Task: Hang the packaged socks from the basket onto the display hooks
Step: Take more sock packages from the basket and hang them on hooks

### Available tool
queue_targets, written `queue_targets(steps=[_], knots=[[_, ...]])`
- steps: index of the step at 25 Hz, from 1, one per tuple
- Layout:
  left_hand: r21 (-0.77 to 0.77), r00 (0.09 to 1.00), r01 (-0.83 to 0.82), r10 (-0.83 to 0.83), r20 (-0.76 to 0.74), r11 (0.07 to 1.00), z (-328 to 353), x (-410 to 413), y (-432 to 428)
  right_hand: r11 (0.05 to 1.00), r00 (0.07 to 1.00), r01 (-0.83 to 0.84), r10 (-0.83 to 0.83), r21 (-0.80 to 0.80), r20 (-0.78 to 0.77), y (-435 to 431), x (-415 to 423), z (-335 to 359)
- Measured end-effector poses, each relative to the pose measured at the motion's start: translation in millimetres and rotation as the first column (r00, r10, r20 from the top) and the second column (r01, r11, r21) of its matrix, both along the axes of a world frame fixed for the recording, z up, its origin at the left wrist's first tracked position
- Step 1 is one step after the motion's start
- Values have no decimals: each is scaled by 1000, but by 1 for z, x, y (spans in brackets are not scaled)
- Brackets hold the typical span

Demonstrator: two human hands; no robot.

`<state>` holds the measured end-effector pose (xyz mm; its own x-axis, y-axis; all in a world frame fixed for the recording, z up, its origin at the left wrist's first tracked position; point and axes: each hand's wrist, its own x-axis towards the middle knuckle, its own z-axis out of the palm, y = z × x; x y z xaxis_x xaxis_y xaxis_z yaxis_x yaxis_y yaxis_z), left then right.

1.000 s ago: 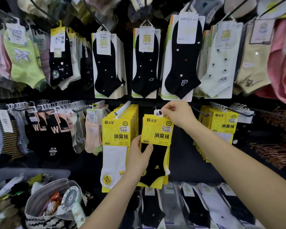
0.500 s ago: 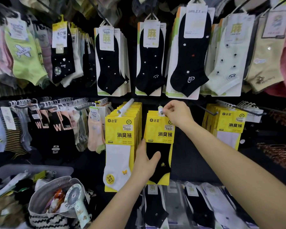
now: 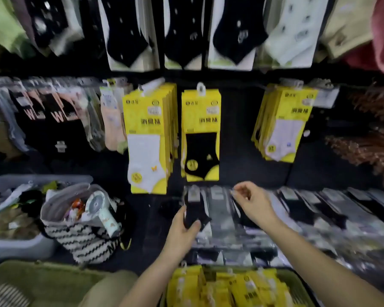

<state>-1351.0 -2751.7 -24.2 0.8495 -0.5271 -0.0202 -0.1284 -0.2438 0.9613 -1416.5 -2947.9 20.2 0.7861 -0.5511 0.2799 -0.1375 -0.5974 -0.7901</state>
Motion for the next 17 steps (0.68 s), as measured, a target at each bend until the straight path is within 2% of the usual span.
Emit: queue_targets(steps=[2,6,9,14,17], knots=[[89,998,10,-4,-65,996,-40,-24,9,997,983,-19,33,76,-182,9,-33,-58],[228,965,-53,108,-238,972,-111,-69,31,981,894,5,81,191,-441,30,-95,-145],[298,958,-45,126,-258,953,-147,-83,46,975,794,11,127,223,-595,44,-129,-185],[495,972,88,34,-232,865,-186,-96,60,976,683,46,124,212,-720,77,-153,-236],[545,969,93,50,-243,833,-198,-108,67,969,615,47,162,241,-772,96,-155,-264]])
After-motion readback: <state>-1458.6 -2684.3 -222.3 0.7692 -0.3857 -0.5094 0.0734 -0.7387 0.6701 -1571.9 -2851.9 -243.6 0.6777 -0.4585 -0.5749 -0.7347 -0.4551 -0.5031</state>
